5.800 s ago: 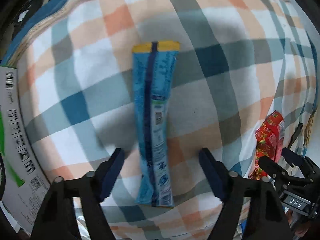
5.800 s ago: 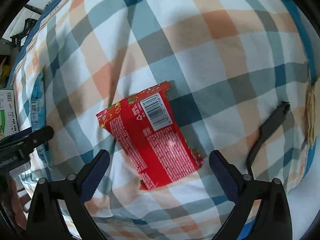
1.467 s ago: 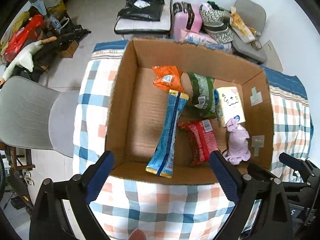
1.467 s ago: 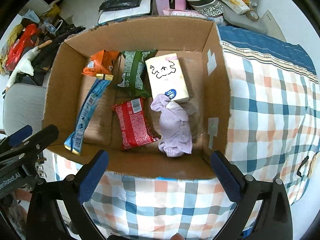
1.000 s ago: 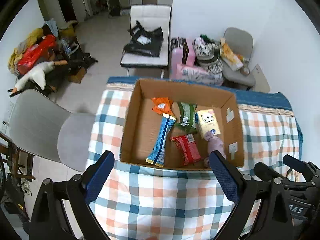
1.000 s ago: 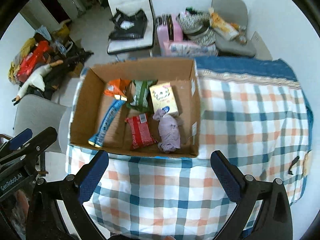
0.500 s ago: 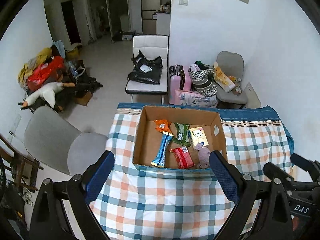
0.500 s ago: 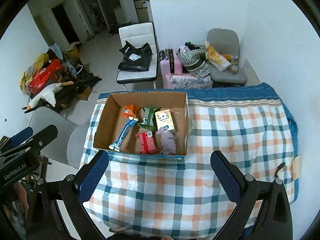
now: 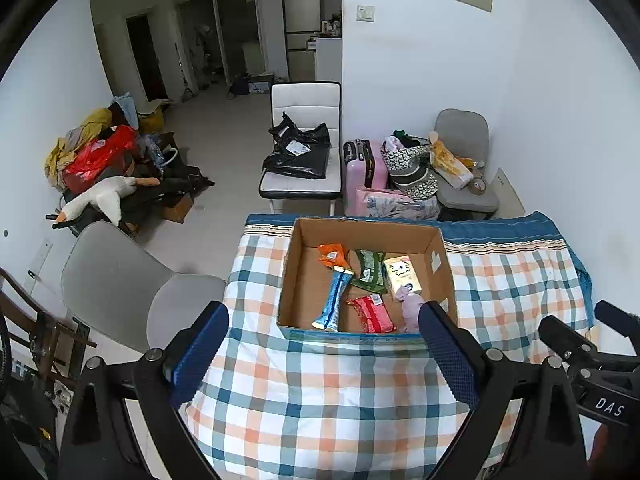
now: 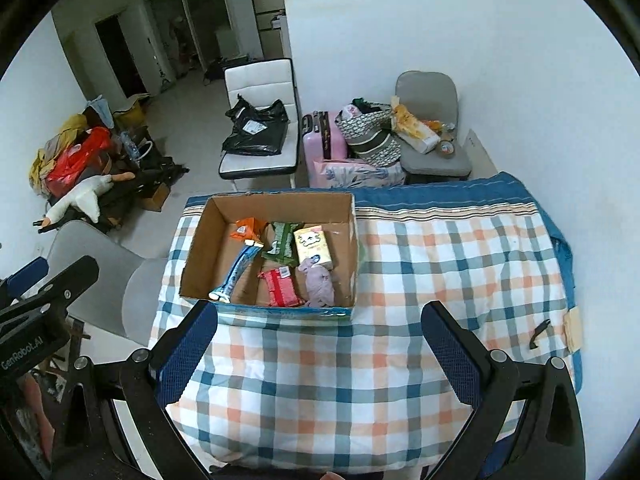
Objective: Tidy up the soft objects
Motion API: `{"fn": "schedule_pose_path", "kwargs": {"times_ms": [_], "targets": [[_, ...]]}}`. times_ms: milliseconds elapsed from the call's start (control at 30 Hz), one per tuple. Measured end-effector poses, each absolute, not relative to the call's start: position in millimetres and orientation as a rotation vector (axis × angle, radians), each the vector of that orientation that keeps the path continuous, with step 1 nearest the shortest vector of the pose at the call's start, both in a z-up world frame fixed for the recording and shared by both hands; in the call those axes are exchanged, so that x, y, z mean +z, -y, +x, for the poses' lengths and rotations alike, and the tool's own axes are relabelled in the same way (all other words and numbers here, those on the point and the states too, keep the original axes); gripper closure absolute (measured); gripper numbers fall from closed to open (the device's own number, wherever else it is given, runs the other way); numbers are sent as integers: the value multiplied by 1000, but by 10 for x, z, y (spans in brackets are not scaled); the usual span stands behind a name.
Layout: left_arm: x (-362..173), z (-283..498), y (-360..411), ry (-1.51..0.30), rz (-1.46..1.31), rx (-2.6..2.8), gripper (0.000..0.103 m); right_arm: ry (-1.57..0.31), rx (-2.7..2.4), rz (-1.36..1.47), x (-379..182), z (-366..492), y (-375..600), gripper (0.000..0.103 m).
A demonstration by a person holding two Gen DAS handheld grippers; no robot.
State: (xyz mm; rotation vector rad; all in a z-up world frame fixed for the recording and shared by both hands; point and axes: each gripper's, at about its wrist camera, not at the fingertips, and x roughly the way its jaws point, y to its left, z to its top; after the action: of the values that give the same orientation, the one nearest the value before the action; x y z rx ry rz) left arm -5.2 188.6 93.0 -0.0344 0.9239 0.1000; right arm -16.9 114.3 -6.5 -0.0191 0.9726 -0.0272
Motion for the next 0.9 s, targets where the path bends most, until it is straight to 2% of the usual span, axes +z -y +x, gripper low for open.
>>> {"fn": "schedule_pose_path", "kwargs": {"times_ms": [900], "targets": [[885, -46, -1865, -935, -21, 101, 6, -947, -100, -40, 35, -162, -1053, 0]]}}
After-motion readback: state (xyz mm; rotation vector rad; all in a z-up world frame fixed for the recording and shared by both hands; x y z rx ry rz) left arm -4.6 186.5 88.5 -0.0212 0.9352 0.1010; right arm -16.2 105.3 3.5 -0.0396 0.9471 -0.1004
